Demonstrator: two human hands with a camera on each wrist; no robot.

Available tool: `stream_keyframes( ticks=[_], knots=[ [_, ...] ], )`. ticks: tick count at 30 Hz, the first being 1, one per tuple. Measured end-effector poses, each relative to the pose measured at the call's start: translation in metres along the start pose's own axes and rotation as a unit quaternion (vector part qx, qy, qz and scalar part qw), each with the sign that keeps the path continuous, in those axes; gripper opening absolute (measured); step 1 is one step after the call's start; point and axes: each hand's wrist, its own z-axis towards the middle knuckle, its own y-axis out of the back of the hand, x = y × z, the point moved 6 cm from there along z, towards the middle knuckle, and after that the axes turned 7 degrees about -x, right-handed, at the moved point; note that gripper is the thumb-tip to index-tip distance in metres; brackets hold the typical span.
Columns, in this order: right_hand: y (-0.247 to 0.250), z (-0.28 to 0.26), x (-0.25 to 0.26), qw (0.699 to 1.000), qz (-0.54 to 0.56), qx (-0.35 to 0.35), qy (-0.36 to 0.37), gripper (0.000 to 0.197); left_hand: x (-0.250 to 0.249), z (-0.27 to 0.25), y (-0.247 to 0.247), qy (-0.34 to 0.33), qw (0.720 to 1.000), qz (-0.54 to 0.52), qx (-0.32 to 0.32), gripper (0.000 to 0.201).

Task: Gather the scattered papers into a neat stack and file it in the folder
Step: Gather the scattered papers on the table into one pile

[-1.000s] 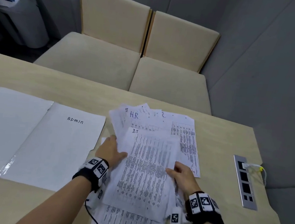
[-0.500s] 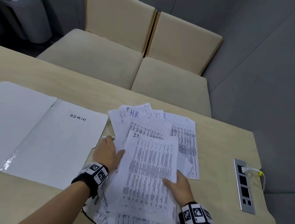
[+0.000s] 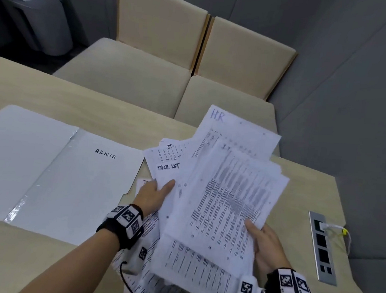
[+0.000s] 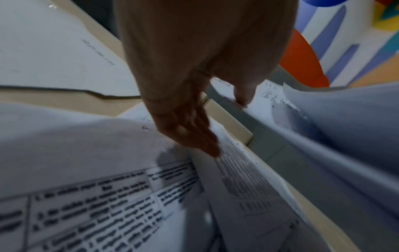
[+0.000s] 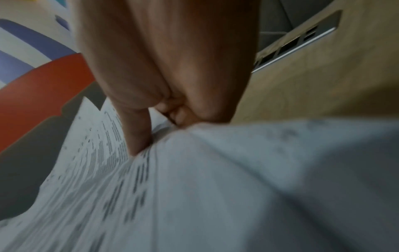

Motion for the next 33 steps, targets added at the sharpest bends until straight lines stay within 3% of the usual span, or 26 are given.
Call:
stream_keyframes(
  ticks=[5,9,11,13,15,18,22,24,27,28,30,33],
  knots=[
    [-0.011,-0.002,-0.028,0.986,-0.119,0.088,-0.083,0.03,0.003,0.002,-0.007,-0.006,0.998,0.061,0.003,0.046],
    [-0.017,0.004,-0.025,0.99,-0.126,0.053,-0.024,0.036,0.0,-0.003,-0.011,0.015,0.998,-0.021,0.057,0.023],
    [-0.021,0.006,-0.024,0.991,-0.132,0.027,-0.003,0.035,0.0,-0.006,-0.012,0.017,0.998,-0.029,0.057,0.036],
    [-0.021,0.009,-0.028,0.993,-0.119,-0.018,-0.003,0.034,0.001,-0.008,-0.014,0.021,0.998,0.025,0.053,0.067],
    [-0.019,0.013,-0.032,0.995,-0.078,-0.06,-0.005,0.039,0.005,-0.013,-0.02,0.043,0.994,0.051,0.086,0.085],
    [-0.022,0.02,-0.042,0.997,-0.027,-0.05,-0.054,0.049,0.004,-0.02,-0.03,0.021,0.986,0.035,0.159,0.075],
    [-0.026,0.019,-0.039,0.992,-0.111,-0.023,-0.053,0.039,0.001,-0.019,-0.035,-0.002,0.975,0.064,0.214,0.045],
    [-0.018,0.021,-0.028,0.983,-0.167,-0.078,-0.005,0.031,-0.002,-0.014,-0.028,-0.004,0.981,0.111,0.158,0.056],
    [-0.01,0.028,-0.003,0.981,-0.157,-0.102,0.061,0.028,0.002,0.006,0.004,0.019,0.986,0.152,-0.06,0.064],
    [-0.01,0.03,0.006,0.982,-0.149,-0.091,0.075,0.031,0.007,0.014,0.01,0.032,0.983,0.153,-0.096,0.064],
    [-0.014,0.035,0.024,0.986,-0.13,-0.058,0.086,0.037,0.011,0.025,0.009,0.056,0.982,0.154,-0.094,0.062],
    [-0.025,0.052,0.036,0.995,-0.088,-0.011,0.042,0.048,0.009,0.041,0.0,0.06,0.986,0.133,-0.082,0.049]
  ],
)
